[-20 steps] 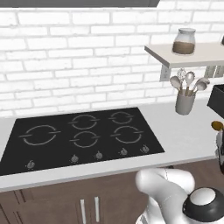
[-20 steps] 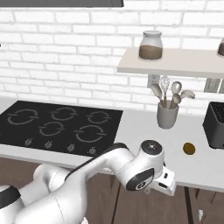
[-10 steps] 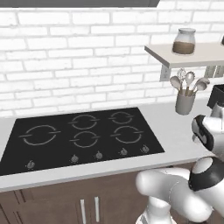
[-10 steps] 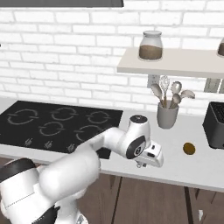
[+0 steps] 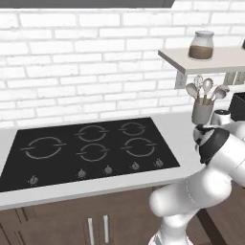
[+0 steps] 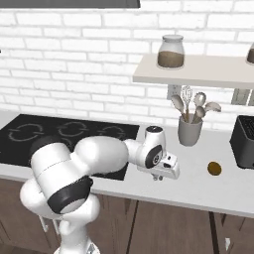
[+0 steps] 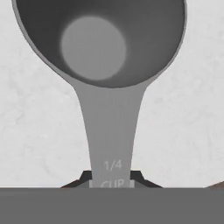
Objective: Pick the measuring cup from the drawer and place it on the counter.
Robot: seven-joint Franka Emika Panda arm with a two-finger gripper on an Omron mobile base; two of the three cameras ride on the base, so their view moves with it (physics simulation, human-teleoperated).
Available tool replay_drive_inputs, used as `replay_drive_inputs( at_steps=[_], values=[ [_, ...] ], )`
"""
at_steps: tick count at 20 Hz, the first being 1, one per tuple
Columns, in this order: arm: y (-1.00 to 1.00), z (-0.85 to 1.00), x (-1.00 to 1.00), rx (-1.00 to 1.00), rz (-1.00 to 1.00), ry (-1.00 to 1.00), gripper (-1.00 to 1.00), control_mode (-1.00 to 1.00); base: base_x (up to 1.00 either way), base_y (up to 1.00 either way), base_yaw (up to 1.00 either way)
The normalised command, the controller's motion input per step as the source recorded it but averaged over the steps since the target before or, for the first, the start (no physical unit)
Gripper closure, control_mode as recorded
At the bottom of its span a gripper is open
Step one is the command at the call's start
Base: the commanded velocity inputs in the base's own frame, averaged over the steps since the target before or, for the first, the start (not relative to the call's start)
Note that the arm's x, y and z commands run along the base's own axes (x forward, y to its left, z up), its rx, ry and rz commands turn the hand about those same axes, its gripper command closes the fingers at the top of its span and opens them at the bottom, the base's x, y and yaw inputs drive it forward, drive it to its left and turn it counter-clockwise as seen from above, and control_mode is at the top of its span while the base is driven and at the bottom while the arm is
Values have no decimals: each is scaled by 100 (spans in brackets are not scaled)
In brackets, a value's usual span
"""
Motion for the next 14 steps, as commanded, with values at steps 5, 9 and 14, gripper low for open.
replay_drive_inputs(
  at_steps=[5,9,14],
  values=[
    [0,-31,52,0,4,-1,100,-100,0,0,0],
    [1,-24,52,0,4,0,100,-100,0,0,0],
    [0,-1,8,0,2,0,-100,-100,0,0,0]
  ],
)
